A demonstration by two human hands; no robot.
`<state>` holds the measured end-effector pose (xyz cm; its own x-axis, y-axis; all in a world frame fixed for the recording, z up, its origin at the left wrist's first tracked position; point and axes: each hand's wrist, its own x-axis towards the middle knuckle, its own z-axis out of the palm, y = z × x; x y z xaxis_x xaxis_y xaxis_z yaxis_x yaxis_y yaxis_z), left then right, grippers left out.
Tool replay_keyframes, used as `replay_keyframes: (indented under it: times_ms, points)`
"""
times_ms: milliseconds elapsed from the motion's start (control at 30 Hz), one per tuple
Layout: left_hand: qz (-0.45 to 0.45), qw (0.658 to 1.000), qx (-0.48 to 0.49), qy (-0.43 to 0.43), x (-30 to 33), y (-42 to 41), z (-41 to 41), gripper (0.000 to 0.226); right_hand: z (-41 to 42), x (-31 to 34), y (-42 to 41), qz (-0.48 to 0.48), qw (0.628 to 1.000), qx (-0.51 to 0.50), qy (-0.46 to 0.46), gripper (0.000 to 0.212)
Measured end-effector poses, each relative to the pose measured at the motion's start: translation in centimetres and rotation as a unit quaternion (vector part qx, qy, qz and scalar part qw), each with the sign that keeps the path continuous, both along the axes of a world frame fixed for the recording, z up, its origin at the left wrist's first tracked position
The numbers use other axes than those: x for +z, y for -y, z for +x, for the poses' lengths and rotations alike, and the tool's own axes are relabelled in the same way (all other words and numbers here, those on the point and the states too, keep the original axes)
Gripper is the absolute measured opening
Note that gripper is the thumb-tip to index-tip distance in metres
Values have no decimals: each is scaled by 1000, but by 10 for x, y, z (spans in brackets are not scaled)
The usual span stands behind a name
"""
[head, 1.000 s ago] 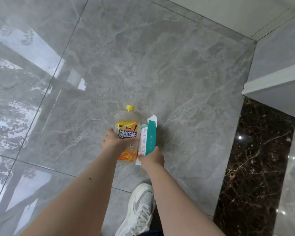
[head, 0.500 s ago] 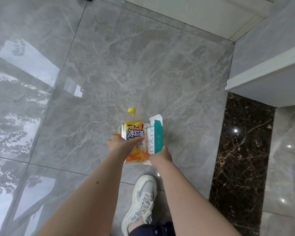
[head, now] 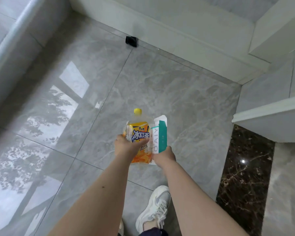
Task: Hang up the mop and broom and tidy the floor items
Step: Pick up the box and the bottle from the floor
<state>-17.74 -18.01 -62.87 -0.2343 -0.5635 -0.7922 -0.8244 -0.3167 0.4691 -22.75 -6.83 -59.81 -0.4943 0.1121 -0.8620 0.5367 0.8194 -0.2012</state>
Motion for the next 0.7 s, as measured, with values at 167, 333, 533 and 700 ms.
replay_keyframes:
  times_ms: [167,333,533,700]
  points:
    - [-15,998,54,-23,37,31,22,91,9,34,37,-8,999,52,-8,49]
    - [-9,993,104,-47,73,57,41,91,18,66,69,-25,995,95,-23,47]
    - [-50,981,181,-45,114,77,68,91,32,101,104,-45,984,170,-29,48]
    - [-77,960,266,-54,143,85,98,94,47,127,128,-72,963,259,-34,51]
